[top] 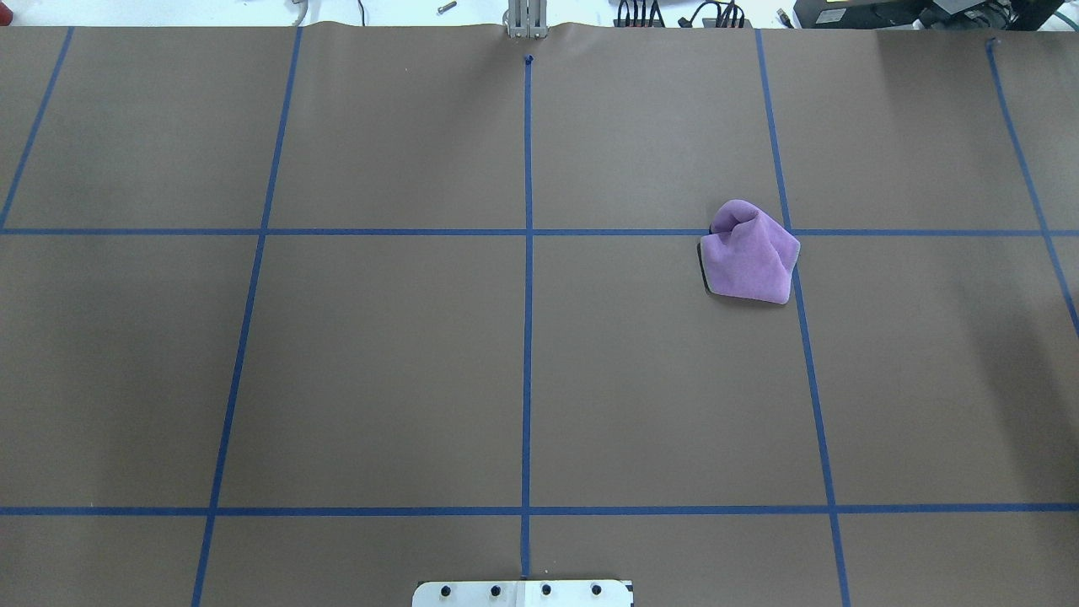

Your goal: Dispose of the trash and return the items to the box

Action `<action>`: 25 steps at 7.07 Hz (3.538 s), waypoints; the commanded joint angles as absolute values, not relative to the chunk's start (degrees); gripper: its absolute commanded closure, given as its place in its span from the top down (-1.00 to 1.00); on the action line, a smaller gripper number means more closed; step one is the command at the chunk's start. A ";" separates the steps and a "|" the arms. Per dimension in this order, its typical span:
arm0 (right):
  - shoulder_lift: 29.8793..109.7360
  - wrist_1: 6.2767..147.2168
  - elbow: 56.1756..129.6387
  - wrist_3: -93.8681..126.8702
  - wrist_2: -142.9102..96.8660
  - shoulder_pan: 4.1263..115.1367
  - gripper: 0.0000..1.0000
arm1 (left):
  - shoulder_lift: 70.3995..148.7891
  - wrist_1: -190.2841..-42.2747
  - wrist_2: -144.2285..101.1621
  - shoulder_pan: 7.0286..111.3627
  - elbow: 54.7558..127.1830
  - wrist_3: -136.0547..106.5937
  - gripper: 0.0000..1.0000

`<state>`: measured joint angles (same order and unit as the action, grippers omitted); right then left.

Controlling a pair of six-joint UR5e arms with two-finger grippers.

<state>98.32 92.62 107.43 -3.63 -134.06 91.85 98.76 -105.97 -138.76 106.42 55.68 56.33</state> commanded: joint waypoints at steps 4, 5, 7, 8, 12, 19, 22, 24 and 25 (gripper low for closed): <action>98.44 91.24 107.40 -3.60 -133.95 91.85 1.00 | 101.08 -126.39 -138.34 103.21 39.40 46.03 -1.00; 98.52 90.19 107.14 -3.52 -133.95 91.85 1.00 | 100.29 -130.04 -138.34 101.70 38.51 42.84 -1.00; 98.96 90.09 107.14 -3.52 -133.86 91.85 1.00 | 100.02 -130.69 -136.33 99.76 38.15 42.63 -1.00; 98.96 90.09 107.14 -3.52 -133.86 91.85 1.00 | 100.02 -130.61 -136.23 99.15 38.06 41.84 -1.00; 98.96 90.09 107.40 -3.43 -133.86 91.85 1.00 | 100.19 -131.48 -136.58 98.61 40.06 37.29 0.94; 98.96 90.09 107.40 -3.25 -134.03 91.93 1.00 | 80.12 -91.72 -139.40 99.49 104.25 6.15 0.94; 98.27 90.09 108.80 1.20 -134.38 91.58 1.00 | 72.86 -84.34 -137.81 94.05 108.72 6.68 0.96; 98.09 90.09 116.59 18.87 -134.12 83.03 1.00 | 72.33 -83.41 -137.73 94.05 110.49 6.86 0.96; 97.04 86.96 118.81 29.77 -133.51 77.31 1.00 | 72.77 -83.41 -137.72 94.04 109.35 6.94 0.96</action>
